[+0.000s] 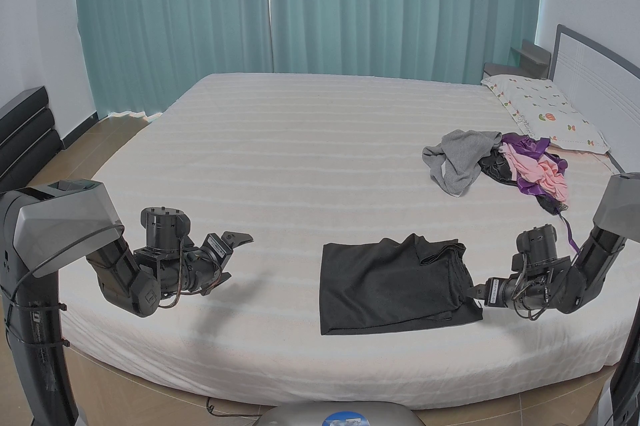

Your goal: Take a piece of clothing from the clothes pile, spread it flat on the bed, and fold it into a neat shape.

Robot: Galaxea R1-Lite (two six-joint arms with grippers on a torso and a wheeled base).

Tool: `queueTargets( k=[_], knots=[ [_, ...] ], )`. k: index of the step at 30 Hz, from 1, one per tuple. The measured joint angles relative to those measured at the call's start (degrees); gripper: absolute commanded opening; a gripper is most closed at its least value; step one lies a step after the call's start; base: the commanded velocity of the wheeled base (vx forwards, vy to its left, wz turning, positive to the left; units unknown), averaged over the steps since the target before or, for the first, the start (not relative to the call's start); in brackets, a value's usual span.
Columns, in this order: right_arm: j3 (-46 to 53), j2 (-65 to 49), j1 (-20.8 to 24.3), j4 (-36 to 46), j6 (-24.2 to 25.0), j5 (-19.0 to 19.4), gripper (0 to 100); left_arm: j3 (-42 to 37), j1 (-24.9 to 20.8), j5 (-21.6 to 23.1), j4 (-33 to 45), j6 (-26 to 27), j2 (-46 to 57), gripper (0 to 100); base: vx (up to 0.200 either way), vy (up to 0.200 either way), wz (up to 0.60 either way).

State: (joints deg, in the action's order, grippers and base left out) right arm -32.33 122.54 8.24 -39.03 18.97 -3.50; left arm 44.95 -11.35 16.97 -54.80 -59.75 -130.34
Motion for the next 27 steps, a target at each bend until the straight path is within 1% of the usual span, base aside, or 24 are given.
queueTargets(
  k=[2,4,11,14,16,19,21,22,25,27],
  knots=[
    [1.13,-2.19,-1.13,-0.02,-0.55,2.71,100,0.0,0.0,0.0,-0.02,0.0,0.0,100,0.0,0.0,0.0],
    [1.77,-3.8,-1.91,0.0,-0.63,4.43,100,-0.02,0.0,0.0,-0.02,0.0,0.0,100,0.0,0.0,0.0],
    [1.68,-4.38,-2.07,-1.55,-0.28,9.33,100,-0.05,0.02,0.0,0.0,0.0,0.0,100,0.0,0.0,0.0],
    [1.51,-2.95,-1.68,-5.3,-0.09,10.19,100,-0.05,0.02,0.0,0.0,0.02,0.0,100,0.0,0.0,0.0],
    [1.38,-1.07,-1.3,-10.09,0.02,10.72,100,-0.05,0.0,0.0,0.0,0.02,0.0,100,0.0,0.0,0.0],
    [1.35,1.79,-0.91,-15.24,0.11,11.43,100,-0.05,0.0,0.0,0.02,0.07,0.0,100,0.0,0.0,0.0],
    [1.46,3.71,-0.76,-18.08,0.16,13.04,100,0.01,0.0,0.0,0.04,0.09,0.0,100,0.0,0.0,0.0],
    [1.63,4.52,-0.72,-18.8,0.16,14.45,100,0.01,0.0,0.0,0.02,0.09,0.0,100,0.0,0.0,0.0],
    [2.18,6.07,-1.0,-19.81,0.21,18.12,100,0.04,0.0,-0.02,0.06,0.09,0.0,100,0.0,0.0,0.0],
    [2.57,6.6,-1.44,-20.22,0.21,19.55,100,0.04,0.0,0.0,0.04,0.11,0.0,100,0.0,0.0,0.0]
  ],
)
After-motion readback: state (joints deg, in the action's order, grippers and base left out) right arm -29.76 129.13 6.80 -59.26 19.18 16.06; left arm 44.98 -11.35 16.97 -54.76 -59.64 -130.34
